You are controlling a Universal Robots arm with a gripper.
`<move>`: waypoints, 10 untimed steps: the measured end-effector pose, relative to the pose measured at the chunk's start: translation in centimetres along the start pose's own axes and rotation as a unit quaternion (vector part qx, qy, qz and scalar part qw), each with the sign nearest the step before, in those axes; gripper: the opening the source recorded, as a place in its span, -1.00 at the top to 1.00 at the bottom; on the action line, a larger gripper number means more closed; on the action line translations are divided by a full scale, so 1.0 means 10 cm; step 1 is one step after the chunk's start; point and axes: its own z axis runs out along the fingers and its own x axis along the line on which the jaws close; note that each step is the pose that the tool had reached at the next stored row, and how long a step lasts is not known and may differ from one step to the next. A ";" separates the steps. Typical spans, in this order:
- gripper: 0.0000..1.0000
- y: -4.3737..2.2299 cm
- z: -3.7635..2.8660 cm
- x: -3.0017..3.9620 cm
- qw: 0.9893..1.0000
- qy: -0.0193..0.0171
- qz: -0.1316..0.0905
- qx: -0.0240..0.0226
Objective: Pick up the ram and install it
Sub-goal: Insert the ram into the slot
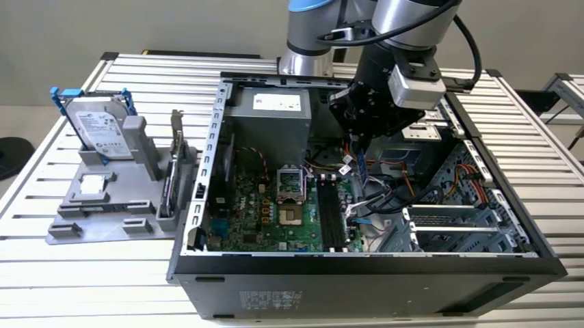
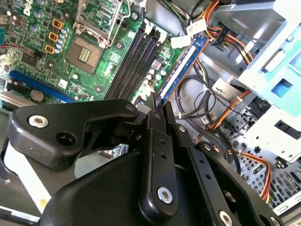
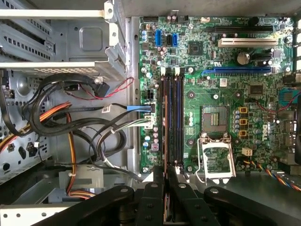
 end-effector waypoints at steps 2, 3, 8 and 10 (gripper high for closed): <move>1.00 0.000 0.000 0.000 1.000 0.000 0.000 0.000; 1.00 0.000 0.001 0.000 1.000 0.000 0.000 0.000; 1.00 0.000 0.016 0.001 1.000 0.000 0.000 0.000; 1.00 0.000 0.030 0.001 1.000 0.000 0.000 0.000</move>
